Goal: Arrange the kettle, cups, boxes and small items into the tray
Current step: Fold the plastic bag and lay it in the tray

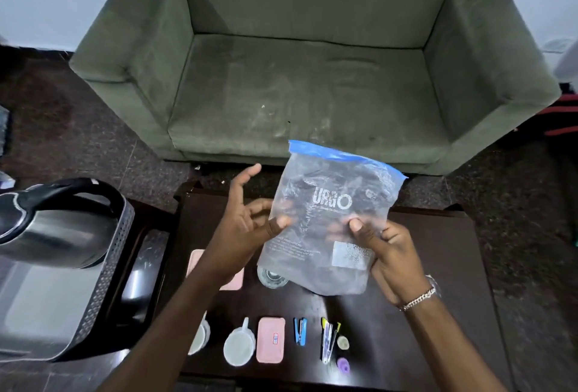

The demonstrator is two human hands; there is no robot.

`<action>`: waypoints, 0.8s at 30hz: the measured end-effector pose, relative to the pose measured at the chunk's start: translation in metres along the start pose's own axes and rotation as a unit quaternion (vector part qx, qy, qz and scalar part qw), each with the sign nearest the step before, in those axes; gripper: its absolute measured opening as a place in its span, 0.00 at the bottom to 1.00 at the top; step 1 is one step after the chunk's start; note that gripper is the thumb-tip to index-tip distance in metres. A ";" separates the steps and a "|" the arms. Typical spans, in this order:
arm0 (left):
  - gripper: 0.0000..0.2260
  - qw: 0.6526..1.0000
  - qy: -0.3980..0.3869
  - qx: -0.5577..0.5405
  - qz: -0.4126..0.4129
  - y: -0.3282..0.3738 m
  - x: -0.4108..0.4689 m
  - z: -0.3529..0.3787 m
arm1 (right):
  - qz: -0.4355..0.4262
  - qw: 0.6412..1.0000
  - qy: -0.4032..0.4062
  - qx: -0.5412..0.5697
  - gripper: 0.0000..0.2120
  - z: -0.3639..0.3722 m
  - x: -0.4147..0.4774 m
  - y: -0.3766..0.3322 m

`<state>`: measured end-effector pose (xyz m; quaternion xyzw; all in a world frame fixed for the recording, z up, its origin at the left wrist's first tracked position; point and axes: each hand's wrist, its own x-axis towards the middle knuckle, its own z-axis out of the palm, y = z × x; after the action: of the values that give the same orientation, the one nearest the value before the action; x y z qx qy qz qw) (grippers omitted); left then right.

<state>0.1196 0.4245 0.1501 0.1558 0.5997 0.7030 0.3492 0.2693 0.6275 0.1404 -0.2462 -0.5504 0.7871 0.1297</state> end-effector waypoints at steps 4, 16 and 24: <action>0.26 1.000 -0.018 0.006 0.004 -0.010 -0.001 0.007 | 0.030 0.999 -0.012 -0.015 0.11 -0.008 -0.003 0.007; 0.32 0.983 -0.060 0.170 0.034 -0.030 -0.012 -0.004 | -0.032 0.999 0.035 -0.024 0.35 -0.015 -0.013 0.023; 0.16 0.998 0.015 0.062 -0.005 -0.037 -0.018 0.000 | -0.075 0.986 0.044 -0.145 0.17 -0.021 -0.023 0.024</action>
<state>0.1430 0.4137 0.1184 0.1639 0.6482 0.6648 0.3331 0.3011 0.6247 0.1181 -0.2551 -0.6690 0.6756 0.1756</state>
